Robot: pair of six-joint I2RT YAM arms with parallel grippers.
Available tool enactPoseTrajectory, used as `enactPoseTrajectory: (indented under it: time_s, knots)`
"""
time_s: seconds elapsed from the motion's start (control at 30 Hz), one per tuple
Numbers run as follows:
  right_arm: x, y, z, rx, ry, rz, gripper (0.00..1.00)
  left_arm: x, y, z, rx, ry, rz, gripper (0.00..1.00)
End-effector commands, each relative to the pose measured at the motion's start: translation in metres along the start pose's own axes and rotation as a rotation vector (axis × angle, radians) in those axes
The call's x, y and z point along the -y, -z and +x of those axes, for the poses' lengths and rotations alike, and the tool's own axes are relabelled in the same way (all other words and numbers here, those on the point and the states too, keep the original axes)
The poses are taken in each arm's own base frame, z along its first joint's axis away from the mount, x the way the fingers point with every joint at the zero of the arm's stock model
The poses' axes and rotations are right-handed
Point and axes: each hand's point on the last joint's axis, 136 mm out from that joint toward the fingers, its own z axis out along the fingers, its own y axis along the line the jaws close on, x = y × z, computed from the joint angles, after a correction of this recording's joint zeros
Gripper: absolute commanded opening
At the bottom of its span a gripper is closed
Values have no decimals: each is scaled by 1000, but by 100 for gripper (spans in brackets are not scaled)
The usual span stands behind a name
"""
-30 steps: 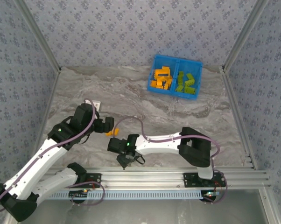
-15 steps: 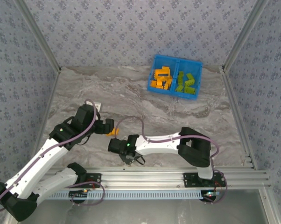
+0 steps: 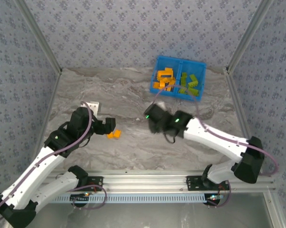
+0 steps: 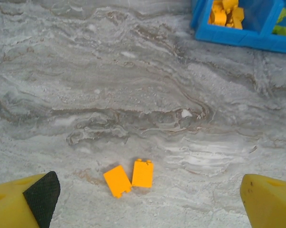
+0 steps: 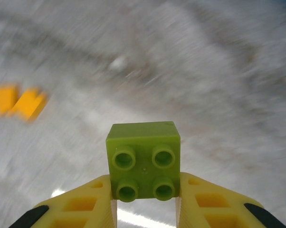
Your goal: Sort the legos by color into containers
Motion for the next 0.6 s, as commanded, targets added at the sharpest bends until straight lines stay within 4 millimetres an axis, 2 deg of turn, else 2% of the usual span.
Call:
enactPoseTrajectory:
  time_s: [0.0, 0.13, 0.23, 0.33, 0.4, 0.5, 0.57]
  knots:
    - [61, -21, -20, -2, -40, 120, 34, 4, -2, -2, 22, 12, 32, 99]
    - [139, -45, -67, 43, -225, 247, 34, 2, -4, 5, 1, 2, 23, 99]
    - [185, -66, -99, 41, -326, 301, 33, 11, -3, 8, -19, 16, 71, 99]
    - [216, -101, -126, 3, -389, 323, 33, 22, -3, 12, -41, 53, 136, 99]
    - [227, -124, -140, -14, -412, 323, 33, 27, -5, 16, -62, 77, 163, 99]
    - [246, -162, -151, -50, -449, 352, 34, 26, -8, 27, -110, 109, 161, 99]
    - [256, -179, -157, -65, -483, 361, 34, 22, -10, 40, -160, 123, 137, 99]
